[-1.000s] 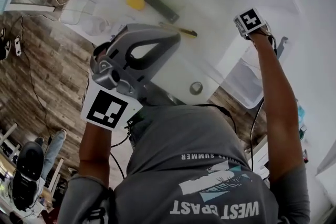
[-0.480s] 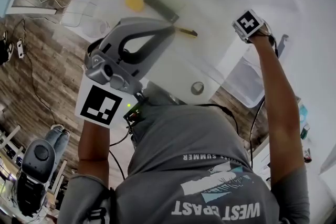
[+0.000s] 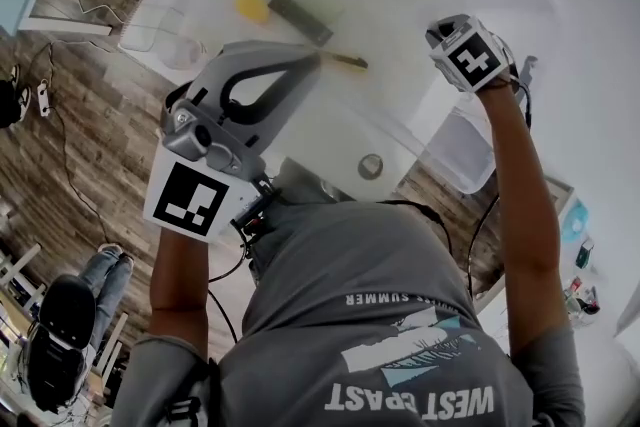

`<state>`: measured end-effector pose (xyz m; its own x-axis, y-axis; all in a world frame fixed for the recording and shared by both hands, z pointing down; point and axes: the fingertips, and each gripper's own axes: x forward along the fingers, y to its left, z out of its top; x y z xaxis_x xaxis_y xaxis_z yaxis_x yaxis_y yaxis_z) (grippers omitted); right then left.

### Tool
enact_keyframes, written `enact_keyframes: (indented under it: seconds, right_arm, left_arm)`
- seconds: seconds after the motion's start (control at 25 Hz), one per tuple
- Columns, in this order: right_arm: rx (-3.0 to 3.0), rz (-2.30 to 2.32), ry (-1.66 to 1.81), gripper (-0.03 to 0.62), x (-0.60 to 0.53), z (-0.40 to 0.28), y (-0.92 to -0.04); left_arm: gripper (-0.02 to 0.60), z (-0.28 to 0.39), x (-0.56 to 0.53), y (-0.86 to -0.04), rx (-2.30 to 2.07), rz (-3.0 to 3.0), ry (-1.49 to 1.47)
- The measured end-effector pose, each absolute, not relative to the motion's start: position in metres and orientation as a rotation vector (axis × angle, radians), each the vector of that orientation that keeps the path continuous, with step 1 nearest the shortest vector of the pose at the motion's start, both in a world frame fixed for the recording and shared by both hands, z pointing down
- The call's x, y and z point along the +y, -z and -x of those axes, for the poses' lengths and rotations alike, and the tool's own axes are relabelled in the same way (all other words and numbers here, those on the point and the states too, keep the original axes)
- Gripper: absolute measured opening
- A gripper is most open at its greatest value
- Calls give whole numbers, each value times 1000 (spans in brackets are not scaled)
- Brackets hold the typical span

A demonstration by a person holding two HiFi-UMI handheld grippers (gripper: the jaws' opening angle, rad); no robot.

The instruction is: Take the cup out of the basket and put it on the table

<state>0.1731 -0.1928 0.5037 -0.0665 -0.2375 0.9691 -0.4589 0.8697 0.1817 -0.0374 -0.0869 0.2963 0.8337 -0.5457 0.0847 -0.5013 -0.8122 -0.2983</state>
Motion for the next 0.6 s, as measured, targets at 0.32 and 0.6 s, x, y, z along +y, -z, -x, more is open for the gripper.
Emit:
enact_keyframes:
  seconds: [0.32,0.6]
  right_arm:
    - [-1815,-590,-16,30,-168,-142,-421]
    - [-1940,-615,139,30,-131,-121,-353]
  left_arm:
    - [15,27,-64,-286,814,2725,267]
    - [15,21,-39,-275,835,2689,298]
